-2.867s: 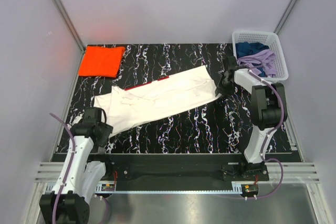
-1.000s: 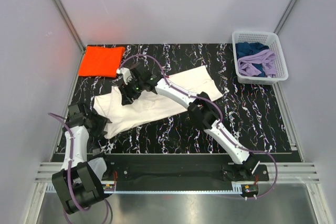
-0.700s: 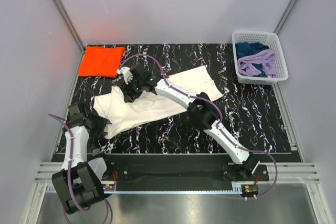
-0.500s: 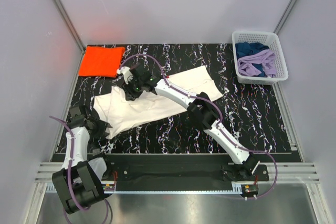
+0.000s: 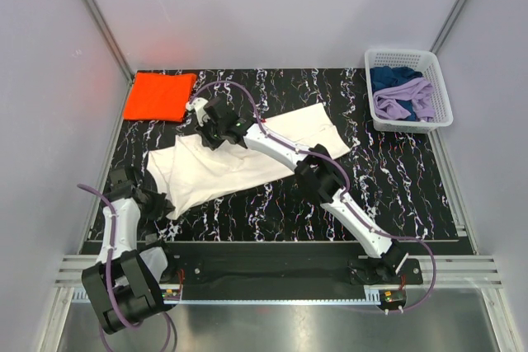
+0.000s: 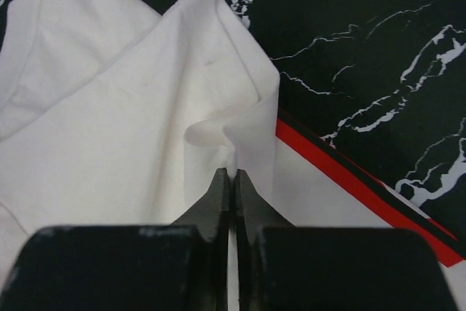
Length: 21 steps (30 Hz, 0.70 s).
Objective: Fold and stack the t-shirts
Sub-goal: Fold the tshirt
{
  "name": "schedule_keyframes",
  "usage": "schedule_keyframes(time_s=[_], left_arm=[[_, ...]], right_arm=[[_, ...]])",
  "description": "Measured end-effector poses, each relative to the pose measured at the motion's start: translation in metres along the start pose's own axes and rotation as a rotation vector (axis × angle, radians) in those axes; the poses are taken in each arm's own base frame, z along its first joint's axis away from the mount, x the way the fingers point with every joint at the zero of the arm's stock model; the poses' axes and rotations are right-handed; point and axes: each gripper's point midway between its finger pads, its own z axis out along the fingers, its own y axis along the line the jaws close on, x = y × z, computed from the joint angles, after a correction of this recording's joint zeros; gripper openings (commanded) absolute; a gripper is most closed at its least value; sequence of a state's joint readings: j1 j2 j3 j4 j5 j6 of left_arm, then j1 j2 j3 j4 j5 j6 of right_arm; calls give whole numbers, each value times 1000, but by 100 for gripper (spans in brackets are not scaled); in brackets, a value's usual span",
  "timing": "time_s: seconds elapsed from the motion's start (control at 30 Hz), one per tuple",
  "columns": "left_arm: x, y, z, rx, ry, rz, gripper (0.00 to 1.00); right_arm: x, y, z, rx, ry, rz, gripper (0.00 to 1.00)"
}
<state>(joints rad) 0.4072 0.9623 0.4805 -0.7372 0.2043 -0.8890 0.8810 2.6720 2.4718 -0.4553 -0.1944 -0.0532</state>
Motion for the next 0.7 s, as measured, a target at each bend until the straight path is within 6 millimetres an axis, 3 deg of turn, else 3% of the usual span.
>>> schedule_keyframes(time_s=[0.37, 0.47, 0.57, 0.6, 0.7], left_arm=[[8, 14, 3, -54, 29, -32, 7], [8, 18, 2, -72, 24, -42, 3], [9, 22, 2, -91, 27, -49, 2], [9, 23, 2, -96, 28, -50, 1], [10, 27, 1, -112, 28, -53, 2]], right_arm=[[-2, -71, -10, 148, -28, 106, 8], [-1, -84, -14, 167, -31, 121, 10], [-1, -90, -15, 175, -33, 133, 25], [-1, -90, -15, 174, -33, 138, 41], [-1, -90, -14, 163, -40, 150, 76]])
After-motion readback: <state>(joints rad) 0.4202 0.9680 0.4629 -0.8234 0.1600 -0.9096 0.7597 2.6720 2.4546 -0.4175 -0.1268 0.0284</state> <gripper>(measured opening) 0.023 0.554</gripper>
